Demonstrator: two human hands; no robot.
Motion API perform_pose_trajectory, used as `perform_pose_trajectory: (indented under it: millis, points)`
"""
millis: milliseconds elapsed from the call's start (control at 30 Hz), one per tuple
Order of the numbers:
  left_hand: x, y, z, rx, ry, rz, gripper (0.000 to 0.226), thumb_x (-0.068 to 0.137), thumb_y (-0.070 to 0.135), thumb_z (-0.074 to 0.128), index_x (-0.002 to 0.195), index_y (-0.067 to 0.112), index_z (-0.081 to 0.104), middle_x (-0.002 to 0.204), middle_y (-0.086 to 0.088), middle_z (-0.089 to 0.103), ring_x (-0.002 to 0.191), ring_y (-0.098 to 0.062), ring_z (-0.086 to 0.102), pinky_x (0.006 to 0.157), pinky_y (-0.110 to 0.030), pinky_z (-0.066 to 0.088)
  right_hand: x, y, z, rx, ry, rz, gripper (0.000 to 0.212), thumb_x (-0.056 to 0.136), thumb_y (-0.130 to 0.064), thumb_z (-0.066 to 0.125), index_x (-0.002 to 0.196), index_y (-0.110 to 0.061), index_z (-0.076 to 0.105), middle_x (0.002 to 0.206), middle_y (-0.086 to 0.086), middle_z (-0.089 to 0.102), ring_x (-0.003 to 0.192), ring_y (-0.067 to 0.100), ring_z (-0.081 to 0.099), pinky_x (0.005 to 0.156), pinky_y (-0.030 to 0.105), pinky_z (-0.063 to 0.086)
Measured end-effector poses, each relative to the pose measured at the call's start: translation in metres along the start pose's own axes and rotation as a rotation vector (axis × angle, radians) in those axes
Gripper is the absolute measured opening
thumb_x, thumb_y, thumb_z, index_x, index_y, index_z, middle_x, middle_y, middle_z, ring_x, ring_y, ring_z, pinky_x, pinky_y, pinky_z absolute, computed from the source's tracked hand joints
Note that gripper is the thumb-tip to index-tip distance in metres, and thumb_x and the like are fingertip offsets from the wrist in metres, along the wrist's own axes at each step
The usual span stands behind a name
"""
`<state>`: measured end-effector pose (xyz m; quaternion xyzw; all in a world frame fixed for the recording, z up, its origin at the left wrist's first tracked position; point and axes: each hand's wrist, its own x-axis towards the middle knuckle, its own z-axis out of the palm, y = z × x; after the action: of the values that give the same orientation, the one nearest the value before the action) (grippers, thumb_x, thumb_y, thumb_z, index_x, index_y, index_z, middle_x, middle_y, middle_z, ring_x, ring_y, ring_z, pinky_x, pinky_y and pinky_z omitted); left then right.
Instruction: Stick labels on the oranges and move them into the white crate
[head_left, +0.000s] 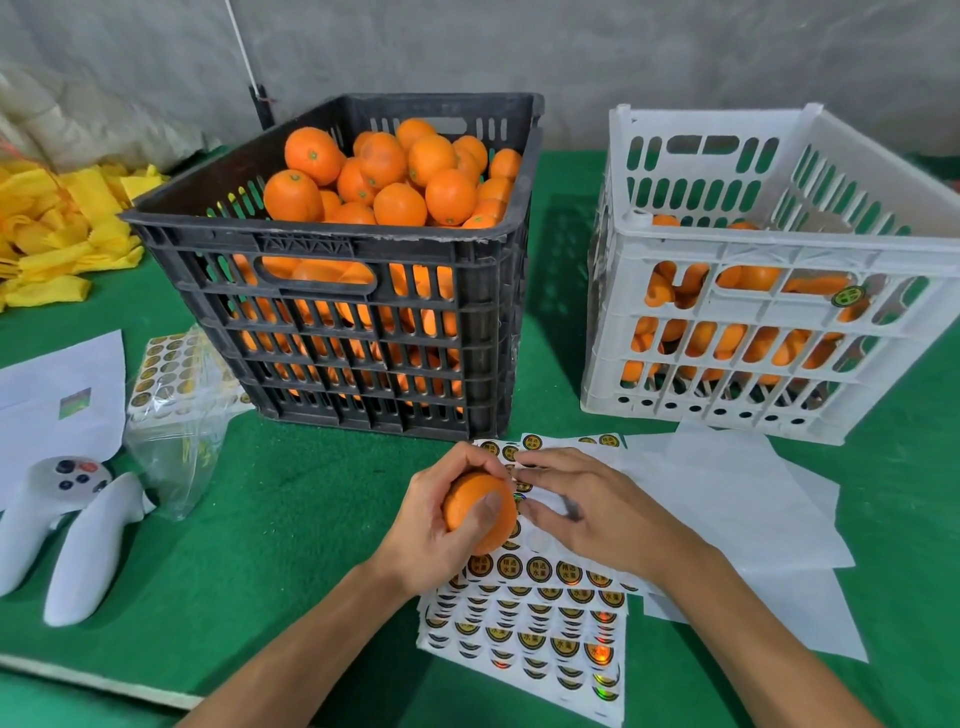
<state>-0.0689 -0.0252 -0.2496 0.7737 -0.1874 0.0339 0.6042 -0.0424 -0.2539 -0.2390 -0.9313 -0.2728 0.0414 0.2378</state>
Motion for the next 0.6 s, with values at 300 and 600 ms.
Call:
perform_pose_trajectory:
  millis: [300, 600]
  points:
    - [0.0004, 0.0022, 0.0005, -0.015, -0.005, -0.003, 0.031, 0.095, 0.046, 0.058, 0.115, 0.023, 0.063, 0.11, 0.001, 0.07, 0.101, -0.027, 0.068, 0.08, -0.031, 0.058, 0.0034, 0.0021, -0.0028, -0.102, -0.044, -0.009, 0.066, 0.096, -0.07, 0.034, 0.148, -0.034, 0.052, 0.16, -0.019, 0.035, 0.144, 0.003, 0.027, 0.118, 0.032, 0.032]
    - [0.0007, 0.0014, 0.0006, -0.016, 0.006, -0.015, 0.03, 0.094, 0.045, 0.058, 0.115, 0.023, 0.064, 0.11, 0.001, 0.07, 0.101, -0.026, 0.067, 0.079, -0.028, 0.057, 0.0032, 0.0011, -0.0038, -0.234, 0.011, -0.099, 0.052, 0.102, -0.061, 0.041, 0.144, -0.034, 0.057, 0.15, -0.016, 0.044, 0.127, 0.008, 0.039, 0.104, 0.028, 0.036]
